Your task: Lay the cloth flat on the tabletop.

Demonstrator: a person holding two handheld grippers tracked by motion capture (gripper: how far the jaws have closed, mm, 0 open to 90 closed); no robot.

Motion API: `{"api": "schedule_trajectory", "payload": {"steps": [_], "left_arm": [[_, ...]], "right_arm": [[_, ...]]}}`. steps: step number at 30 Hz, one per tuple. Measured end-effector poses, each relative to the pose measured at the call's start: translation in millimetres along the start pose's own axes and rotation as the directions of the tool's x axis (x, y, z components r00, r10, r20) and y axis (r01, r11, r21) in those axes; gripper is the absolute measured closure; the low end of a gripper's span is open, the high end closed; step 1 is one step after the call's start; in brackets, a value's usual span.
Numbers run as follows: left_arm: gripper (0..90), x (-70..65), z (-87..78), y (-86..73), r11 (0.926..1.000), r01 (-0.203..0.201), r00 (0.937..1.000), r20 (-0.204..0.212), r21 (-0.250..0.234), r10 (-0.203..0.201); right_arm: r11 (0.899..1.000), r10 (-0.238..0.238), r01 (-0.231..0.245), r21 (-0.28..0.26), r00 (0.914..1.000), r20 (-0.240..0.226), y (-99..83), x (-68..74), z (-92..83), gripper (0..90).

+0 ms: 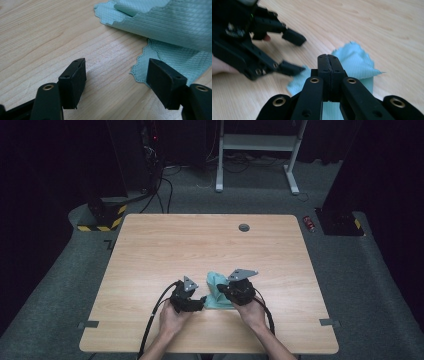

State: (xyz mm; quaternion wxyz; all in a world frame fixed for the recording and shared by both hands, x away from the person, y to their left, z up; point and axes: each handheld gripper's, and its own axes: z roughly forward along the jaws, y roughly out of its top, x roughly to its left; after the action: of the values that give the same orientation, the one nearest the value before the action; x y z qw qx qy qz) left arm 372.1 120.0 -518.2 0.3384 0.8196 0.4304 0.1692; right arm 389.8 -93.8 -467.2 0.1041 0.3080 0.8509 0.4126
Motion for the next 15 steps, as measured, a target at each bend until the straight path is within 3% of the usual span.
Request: {"api": "schedule_trajectory", "payload": {"steps": [4, 10, 15], "left_arm": [[32.0, -1.8, -11.8, 3.6, 0.9976, 0.003, 0.9985, 0.055, -0.069, 0.001], [31.9, -5.9, -17.0, 4.9, 0.9974, -0.026, 0.9948, 0.097, -0.068, 0.032], [33.6, -8.3, -21.0, 14.2, 0.9953, 0.002, 0.9903, 0.138, -0.097, 0.011]], "right_arm": [[1.0, -0.013, 0.014, 0.015, 0.9998, -0.015, 9.1, 3.3, 11.3, 90.0], [0.999, -0.038, 0.038, 0.006, 0.9988, -0.032, 23.7, 11.7, 24.4, 90.0], [0.999, -0.046, 0.047, 0.011, 0.9979, -0.046, 28.0, 15.5, 29.6, 90.0]]}}
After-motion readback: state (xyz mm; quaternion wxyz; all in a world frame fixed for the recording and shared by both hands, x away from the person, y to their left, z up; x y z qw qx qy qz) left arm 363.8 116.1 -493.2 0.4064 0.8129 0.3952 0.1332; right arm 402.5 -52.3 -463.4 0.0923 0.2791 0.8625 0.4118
